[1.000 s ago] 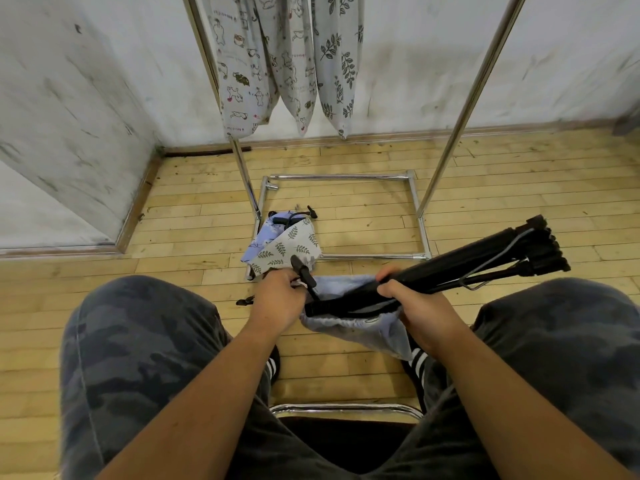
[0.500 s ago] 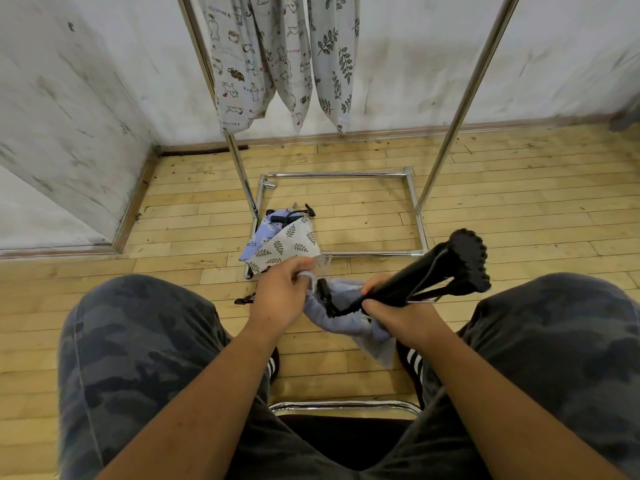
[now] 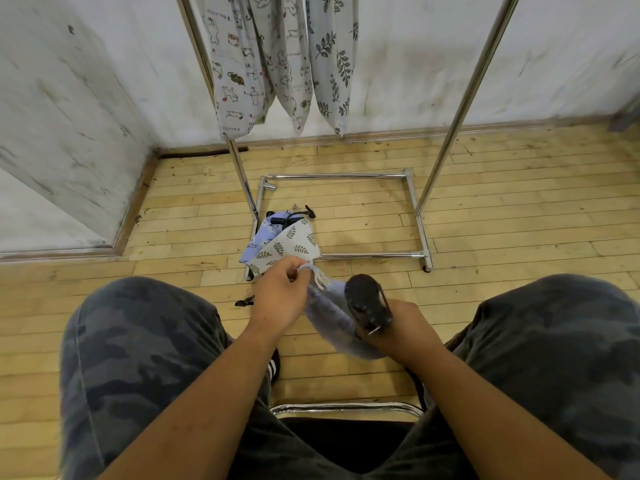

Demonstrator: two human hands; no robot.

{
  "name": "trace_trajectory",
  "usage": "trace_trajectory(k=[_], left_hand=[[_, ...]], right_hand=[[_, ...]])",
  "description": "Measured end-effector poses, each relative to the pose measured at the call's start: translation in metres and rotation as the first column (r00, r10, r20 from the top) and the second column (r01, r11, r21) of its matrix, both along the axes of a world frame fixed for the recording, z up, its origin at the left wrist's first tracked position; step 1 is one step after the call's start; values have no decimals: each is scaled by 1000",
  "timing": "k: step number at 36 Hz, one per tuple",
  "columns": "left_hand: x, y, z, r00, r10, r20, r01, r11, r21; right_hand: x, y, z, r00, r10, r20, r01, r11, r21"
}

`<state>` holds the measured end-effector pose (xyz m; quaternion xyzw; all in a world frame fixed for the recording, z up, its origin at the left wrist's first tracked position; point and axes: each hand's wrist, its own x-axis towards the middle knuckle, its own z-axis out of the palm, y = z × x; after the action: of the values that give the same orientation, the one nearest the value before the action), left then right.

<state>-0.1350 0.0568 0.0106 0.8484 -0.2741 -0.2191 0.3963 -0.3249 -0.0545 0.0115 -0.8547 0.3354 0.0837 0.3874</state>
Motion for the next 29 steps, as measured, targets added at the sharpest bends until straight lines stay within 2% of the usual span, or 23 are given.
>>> trace_trajectory(k=[3,5,9,13,18,21,23,27,29], left_hand=[[-1,2,-1,998,-55,-13,55,998,-35],[1,1,-2,998,-43,-46,40,998,-51],[-1,1,4,935,11,-356,-54,992,-110],[-2,-1,10,865,-46,-500,-22,991,-130],[0,-2,-1,903,-22,-428,48,998,50],[-5,-2,6,883,-42,-467,56,998,17],[-10,-4,12,855,-120,-505,137,991,-2],[-23,-6,18,743,-242,-623,233,968,-98],[-26,-4,23,731,-326,-599,307,942,-137]], right_hand=[[5,-4,-3,997,-67,41,68,997,-34],[4,-5,-2,986,-135,93,134,991,13],[3,-1,-4,991,-106,80,105,994,23],[1,4,-8,976,-112,186,113,994,7],[3,0,-1,914,-271,302,216,955,206],[4,0,3,870,-332,364,239,930,279],[4,0,2,859,-367,357,279,920,274],[5,1,1,895,-350,276,316,935,160],[5,1,-2,920,-311,238,297,950,92]])
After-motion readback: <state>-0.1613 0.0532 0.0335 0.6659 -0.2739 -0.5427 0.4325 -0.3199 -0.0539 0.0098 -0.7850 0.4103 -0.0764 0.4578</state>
